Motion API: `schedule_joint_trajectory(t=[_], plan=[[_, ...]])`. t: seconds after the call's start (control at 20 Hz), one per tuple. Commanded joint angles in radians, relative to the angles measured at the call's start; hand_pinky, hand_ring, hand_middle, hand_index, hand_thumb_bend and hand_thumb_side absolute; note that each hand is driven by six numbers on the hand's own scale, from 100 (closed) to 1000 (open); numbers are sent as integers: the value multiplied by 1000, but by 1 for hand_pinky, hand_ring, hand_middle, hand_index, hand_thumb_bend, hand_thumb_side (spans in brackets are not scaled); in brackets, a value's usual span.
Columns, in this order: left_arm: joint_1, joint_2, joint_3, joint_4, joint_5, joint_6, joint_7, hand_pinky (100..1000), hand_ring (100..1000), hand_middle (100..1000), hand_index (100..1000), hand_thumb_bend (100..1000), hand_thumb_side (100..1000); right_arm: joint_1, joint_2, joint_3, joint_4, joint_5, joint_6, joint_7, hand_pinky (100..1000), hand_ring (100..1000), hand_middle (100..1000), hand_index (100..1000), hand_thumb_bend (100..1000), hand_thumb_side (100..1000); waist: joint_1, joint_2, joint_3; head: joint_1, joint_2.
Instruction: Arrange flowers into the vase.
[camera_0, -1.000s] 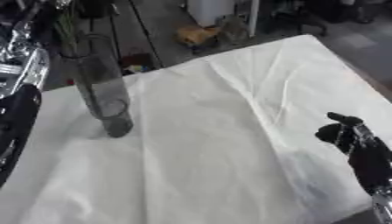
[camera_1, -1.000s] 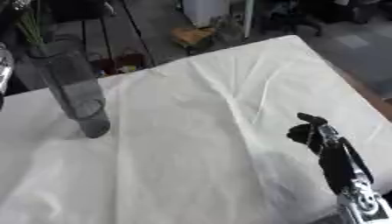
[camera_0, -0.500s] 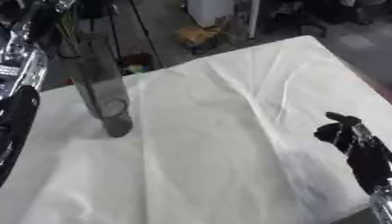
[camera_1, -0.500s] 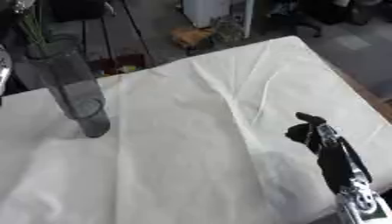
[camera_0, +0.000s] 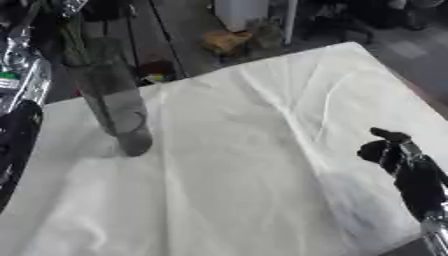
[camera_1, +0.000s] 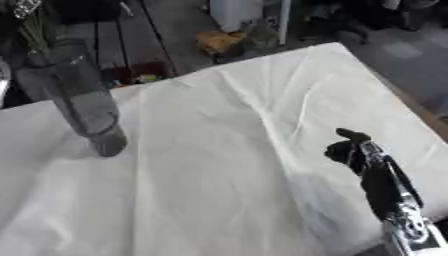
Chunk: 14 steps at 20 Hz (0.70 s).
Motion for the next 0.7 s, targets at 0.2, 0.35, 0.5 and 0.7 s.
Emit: schedule_joint_trajectory(t=[0.2,0.35,0.5,0.7], plan=[[-21,27,8,-33,-44,-20,10,289,310,289,438,938,511,-6,-8,-4,-11,-1,-3,4,806,695,613,874,100,1000,-5,-12,2,-4,-15],[-20,32,9,-44,-72,-30,9,306,326,305,445,941,520,-5,-8,-5,-11,-1,-3,3,806,695,613,874,100,1000,-5,-13,3,-6,-15],[-18,37,10,-52,-98,-37,5,324,342,320,459,945,525,-4,-8,-5,-11,-2,-3,3,806,695,613,874,100,1000,-5,-15,4,-8,-15],[-12,47,10,-63,-133,-43,-1,337,354,330,467,948,530,-3,-8,-6,-10,-2,-3,3,806,695,613,874,100,1000,-5,-18,5,-10,-14]])
